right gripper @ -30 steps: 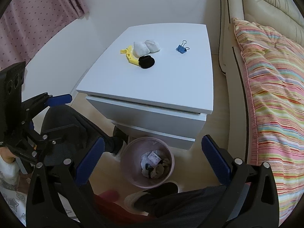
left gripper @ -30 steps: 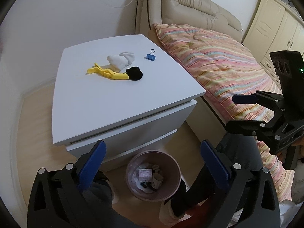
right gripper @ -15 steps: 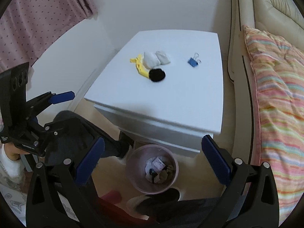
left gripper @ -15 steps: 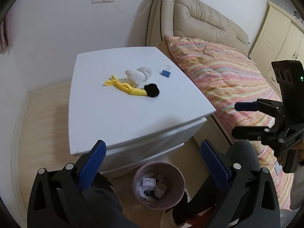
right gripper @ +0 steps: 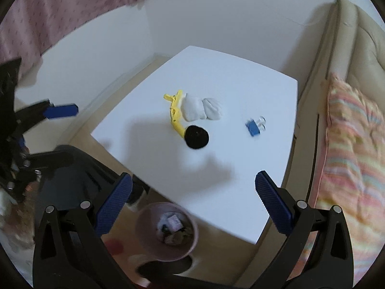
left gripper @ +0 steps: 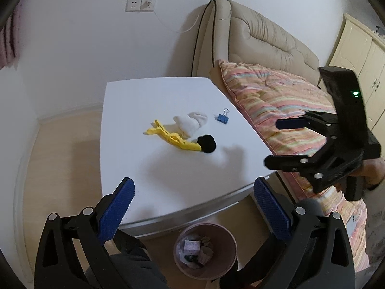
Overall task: Collect trash
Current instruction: 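Reach the right gripper to the black ring on the table and close on it, then lift the black ring with the right gripper while the left grasps the white cloth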
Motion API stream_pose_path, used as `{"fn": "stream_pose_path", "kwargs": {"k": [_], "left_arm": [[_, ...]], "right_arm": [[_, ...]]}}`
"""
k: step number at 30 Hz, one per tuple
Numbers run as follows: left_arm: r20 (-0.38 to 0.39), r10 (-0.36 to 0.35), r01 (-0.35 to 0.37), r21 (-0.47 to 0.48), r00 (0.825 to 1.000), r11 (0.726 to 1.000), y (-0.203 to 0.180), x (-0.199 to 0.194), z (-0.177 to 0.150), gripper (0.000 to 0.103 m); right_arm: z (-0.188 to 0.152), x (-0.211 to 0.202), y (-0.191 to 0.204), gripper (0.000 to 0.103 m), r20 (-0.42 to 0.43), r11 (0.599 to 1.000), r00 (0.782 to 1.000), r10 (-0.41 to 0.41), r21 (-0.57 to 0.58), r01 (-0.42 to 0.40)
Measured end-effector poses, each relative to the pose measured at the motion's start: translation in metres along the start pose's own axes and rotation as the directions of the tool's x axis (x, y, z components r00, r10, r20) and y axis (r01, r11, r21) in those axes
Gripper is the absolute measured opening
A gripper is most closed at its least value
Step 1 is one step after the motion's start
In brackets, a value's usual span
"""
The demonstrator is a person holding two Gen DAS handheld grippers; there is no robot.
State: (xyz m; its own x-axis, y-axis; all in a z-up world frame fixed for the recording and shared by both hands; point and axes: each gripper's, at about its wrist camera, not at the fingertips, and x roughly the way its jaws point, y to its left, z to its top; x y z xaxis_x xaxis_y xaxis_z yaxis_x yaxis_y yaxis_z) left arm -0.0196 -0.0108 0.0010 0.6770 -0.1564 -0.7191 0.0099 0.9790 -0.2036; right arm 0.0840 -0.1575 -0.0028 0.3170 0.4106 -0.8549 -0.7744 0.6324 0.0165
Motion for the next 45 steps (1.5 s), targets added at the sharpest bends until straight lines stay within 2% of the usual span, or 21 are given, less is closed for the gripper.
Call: {"fn": "stream_pose_path", "kwargs": {"k": [5, 16, 18, 21, 34, 36, 39, 45], "left_arm": [[-0.001, -0.005, 0.005, -0.02, 1.0, 1.0, 0.006, 0.001, 0.0, 0.095], [-0.018, -0.012, 0.011, -0.052, 1.0, 0.999, 0.017, 0.005, -0.005, 0.095], [-0.024, -0.012, 0.01, -0.058, 1.0, 0.998, 0.019, 0.007, -0.007, 0.095], [-0.026, -0.015, 0.014, -0.072, 1.0, 0.997, 0.022, 0.007, -0.008, 0.095], [-0.035, -0.022, 0.019, -0.093, 0.999, 0.995, 0.028, 0.01, -0.014, 0.095], [-0.038, -0.023, 0.019, -0.094, 0.999, 0.995, 0.028, 0.01, -0.014, 0.095], [-0.037, -0.024, 0.02, -0.095, 0.999, 0.995, 0.029, 0.01, -0.013, 0.095], [-0.036, -0.024, 0.021, -0.089, 0.999, 0.996, 0.027, 0.01, -0.012, 0.095]], "right_arm": [[0.021, 0.028, -0.006, 0.1, -0.061, 0.999, 0.998, 0.01, -0.052, -0.013], [0.044, 0.084, -0.012, 0.099, -0.176, 0.992, 0.984, 0.005, -0.124, -0.027], [0.047, 0.094, -0.01, 0.087, -0.2, 0.99, 0.98, 0.01, -0.138, -0.038], [0.049, 0.107, -0.007, 0.075, -0.232, 0.987, 0.973, -0.001, -0.156, -0.036], [0.053, 0.124, -0.005, 0.051, -0.246, 0.985, 0.969, 0.01, -0.163, -0.052], [0.055, 0.123, -0.004, 0.042, -0.247, 0.984, 0.969, 0.023, -0.163, -0.065], [0.056, 0.123, -0.005, 0.035, -0.247, 0.985, 0.969, 0.022, -0.159, -0.063], [0.049, 0.114, -0.008, 0.031, -0.232, 0.989, 0.972, 0.022, -0.137, -0.055]]}}
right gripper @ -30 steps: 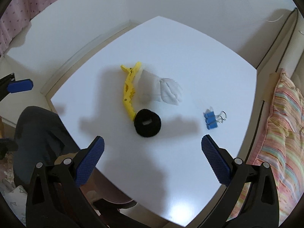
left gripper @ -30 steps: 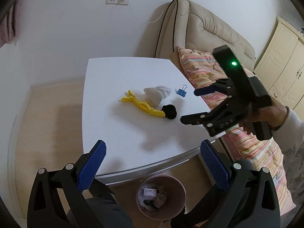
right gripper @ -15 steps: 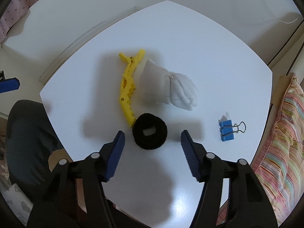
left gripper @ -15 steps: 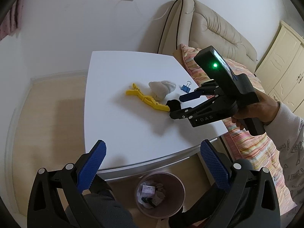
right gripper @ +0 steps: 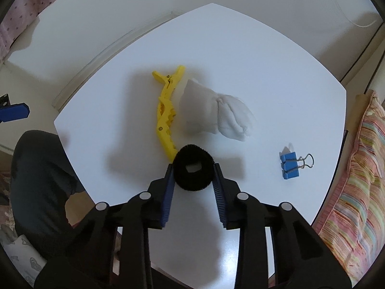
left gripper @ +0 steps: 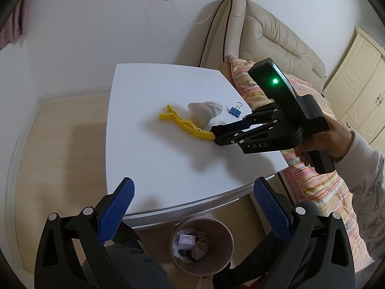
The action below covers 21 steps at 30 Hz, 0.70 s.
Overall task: Collect trash
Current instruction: 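Lift the black ring with the right gripper while the left grasps the white cloth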
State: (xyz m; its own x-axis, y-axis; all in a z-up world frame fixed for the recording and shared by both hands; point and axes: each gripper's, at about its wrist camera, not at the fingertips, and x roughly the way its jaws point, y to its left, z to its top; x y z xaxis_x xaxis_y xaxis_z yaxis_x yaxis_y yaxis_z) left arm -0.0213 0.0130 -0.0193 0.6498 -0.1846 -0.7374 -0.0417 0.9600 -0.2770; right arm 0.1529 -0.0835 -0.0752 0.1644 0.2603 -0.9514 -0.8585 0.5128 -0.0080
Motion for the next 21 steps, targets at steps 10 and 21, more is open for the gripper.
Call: {"fn": "stream_pose_path", "kwargs": {"k": [10, 21], "left_arm": [[0.009, -0.002, 0.002, 0.036, 1.0, 0.999, -0.01, 0.0, 0.015, 0.095], [-0.01, -0.036, 0.037, 0.115, 0.999, 0.993, -0.025, 0.014, 0.061, 0.095]], "right_arm": [[-0.022, -0.036, -0.012, 0.031, 0.098, 0.992, 0.995, 0.014, 0.121, -0.026], [-0.054, -0.059, -0.014, 0.031, 0.128, 0.979, 0.992, 0.021, 0.201, -0.046]]}}
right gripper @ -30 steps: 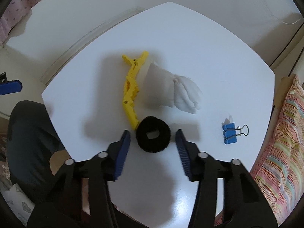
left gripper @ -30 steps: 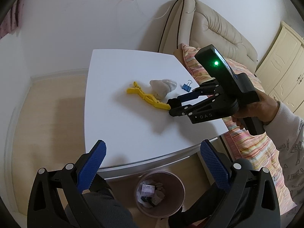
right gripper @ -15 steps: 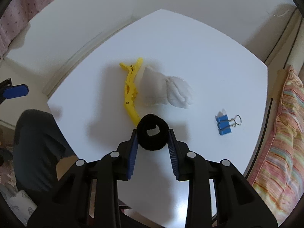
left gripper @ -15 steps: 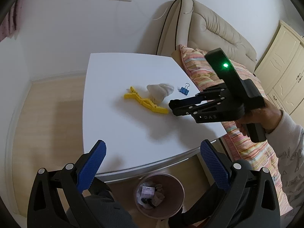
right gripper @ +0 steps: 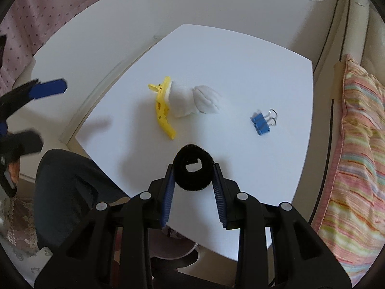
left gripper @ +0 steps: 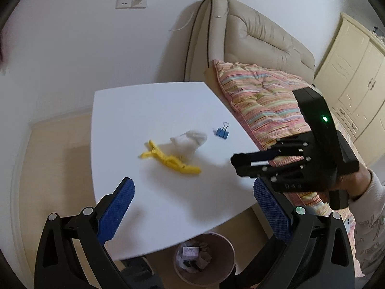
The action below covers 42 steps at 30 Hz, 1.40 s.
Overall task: Collect trash
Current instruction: 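Lift the black ring with the right gripper while the left grasps the white cloth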
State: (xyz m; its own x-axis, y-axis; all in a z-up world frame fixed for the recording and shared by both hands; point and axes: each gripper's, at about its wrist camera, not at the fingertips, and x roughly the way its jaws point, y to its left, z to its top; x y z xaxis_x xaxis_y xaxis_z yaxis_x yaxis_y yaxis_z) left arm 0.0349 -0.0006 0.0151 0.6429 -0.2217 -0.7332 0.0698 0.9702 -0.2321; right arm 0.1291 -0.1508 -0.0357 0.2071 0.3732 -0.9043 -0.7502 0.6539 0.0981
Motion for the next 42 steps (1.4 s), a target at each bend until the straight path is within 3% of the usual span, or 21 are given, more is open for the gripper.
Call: {"fn": "stream_pose_path", "kwargs": {"k": [7, 13, 23, 31, 32, 34, 36, 39, 42], "left_arm": [[-0.023, -0.01, 0.011, 0.081, 1.0, 0.997, -0.007, 0.018, 0.031, 0.095], [-0.123, -0.018, 0.037, 0.156, 0.992, 0.987, -0.008, 0.05, 0.054, 0.095], [-0.266, 0.066, 0.013, 0.285, 0.962, 0.959, -0.01, 0.106, 0.066, 0.095], [-0.332, 0.106, 0.021, 0.36, 0.937, 0.933, -0.014, 0.14, 0.067, 0.094], [-0.34, 0.109, 0.026, 0.368, 0.934, 0.93, -0.015, 0.144, 0.066, 0.091], [-0.362, 0.114, 0.029, 0.367, 0.925, 0.93, -0.016, 0.15, 0.064, 0.069], [-0.378, 0.126, 0.022, 0.365, 0.917, 0.931, -0.015, 0.156, 0.063, 0.067], [-0.389, 0.125, 0.025, 0.359, 0.913, 0.933, -0.015, 0.162, 0.061, 0.054], [-0.395, 0.123, 0.026, 0.35, 0.911, 0.936, -0.014, 0.166, 0.06, 0.051]], "right_arm": [[-0.01, -0.008, -0.012, 0.031, 0.016, 1.0, 1.0, -0.005, 0.031, 0.004], [-0.014, -0.012, -0.015, 0.031, 0.02, 0.999, 1.0, -0.008, 0.041, 0.007], [-0.013, -0.015, -0.018, 0.031, 0.018, 0.999, 1.0, -0.014, 0.051, 0.013], [-0.013, -0.015, -0.02, 0.031, 0.011, 0.998, 1.0, -0.024, 0.059, 0.023], [-0.013, -0.014, -0.02, 0.031, 0.01, 0.998, 1.0, -0.025, 0.06, 0.025], [-0.014, -0.014, -0.02, 0.031, 0.008, 0.998, 1.0, -0.026, 0.061, 0.025], [-0.013, -0.013, -0.02, 0.031, 0.008, 0.998, 1.0, -0.026, 0.062, 0.025], [-0.012, -0.013, -0.02, 0.031, 0.007, 0.998, 1.0, -0.023, 0.063, 0.023], [-0.012, -0.013, -0.02, 0.031, 0.009, 0.998, 1.0, -0.023, 0.066, 0.023]]}}
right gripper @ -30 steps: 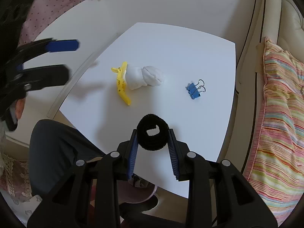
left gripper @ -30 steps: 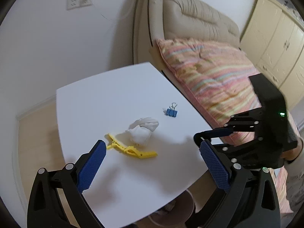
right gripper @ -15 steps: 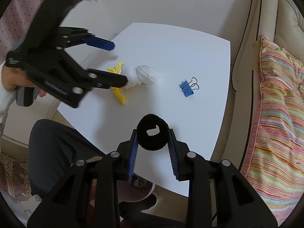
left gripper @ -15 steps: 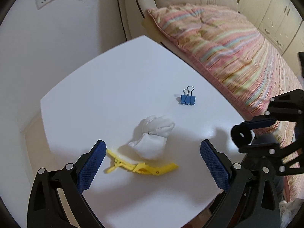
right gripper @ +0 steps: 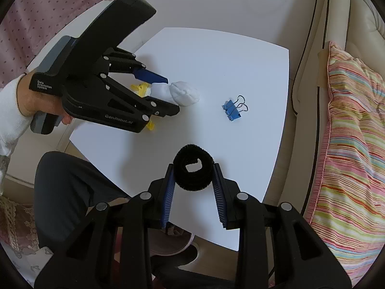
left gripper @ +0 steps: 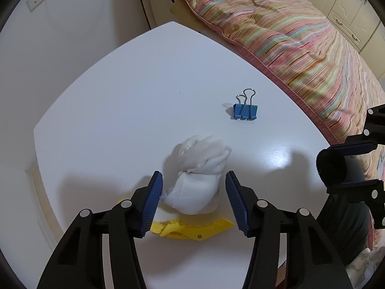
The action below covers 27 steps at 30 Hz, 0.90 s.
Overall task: Collect trash
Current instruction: 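Lift the black ring with the right gripper while the left grasps the white cloth, then carry the white cloth with the left gripper and black ring with the right over the bin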
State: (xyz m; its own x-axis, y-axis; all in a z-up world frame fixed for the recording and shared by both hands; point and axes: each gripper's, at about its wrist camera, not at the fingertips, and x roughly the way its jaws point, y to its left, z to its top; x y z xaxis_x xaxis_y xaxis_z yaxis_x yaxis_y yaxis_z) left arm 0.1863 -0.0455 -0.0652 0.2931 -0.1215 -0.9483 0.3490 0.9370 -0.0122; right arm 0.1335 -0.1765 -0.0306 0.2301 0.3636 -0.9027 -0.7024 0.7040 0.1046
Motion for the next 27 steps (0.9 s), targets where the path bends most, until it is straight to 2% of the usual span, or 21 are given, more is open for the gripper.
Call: {"fn": "stream_pose_path", "kwargs": {"k": [4, 7, 17, 27], "left_arm": [[0.007, 0.005, -0.004, -0.016, 1.0, 1.0, 0.001, 0.003, -0.001, 0.034], [0.02, 0.016, -0.016, -0.023, 1.0, 1.0, 0.0, 0.003, 0.0, 0.028], [0.098, 0.045, -0.039, -0.059, 0.994, 0.997, 0.001, -0.025, -0.01, 0.026], [0.207, 0.077, -0.049, -0.134, 0.975, 0.99, -0.015, -0.075, -0.054, 0.026]], "right_arm": [[0.0, 0.001, 0.001, 0.031, 0.005, 1.0, 1.0, 0.001, 0.005, -0.001], [0.0, 0.002, 0.0, 0.031, 0.005, 1.0, 1.0, 0.001, 0.005, -0.001], [-0.003, -0.005, 0.0, 0.031, 0.034, 1.0, 0.999, -0.004, 0.015, 0.004], [-0.012, -0.025, 0.01, 0.031, 0.085, 1.0, 0.996, -0.008, 0.016, 0.007]]}}
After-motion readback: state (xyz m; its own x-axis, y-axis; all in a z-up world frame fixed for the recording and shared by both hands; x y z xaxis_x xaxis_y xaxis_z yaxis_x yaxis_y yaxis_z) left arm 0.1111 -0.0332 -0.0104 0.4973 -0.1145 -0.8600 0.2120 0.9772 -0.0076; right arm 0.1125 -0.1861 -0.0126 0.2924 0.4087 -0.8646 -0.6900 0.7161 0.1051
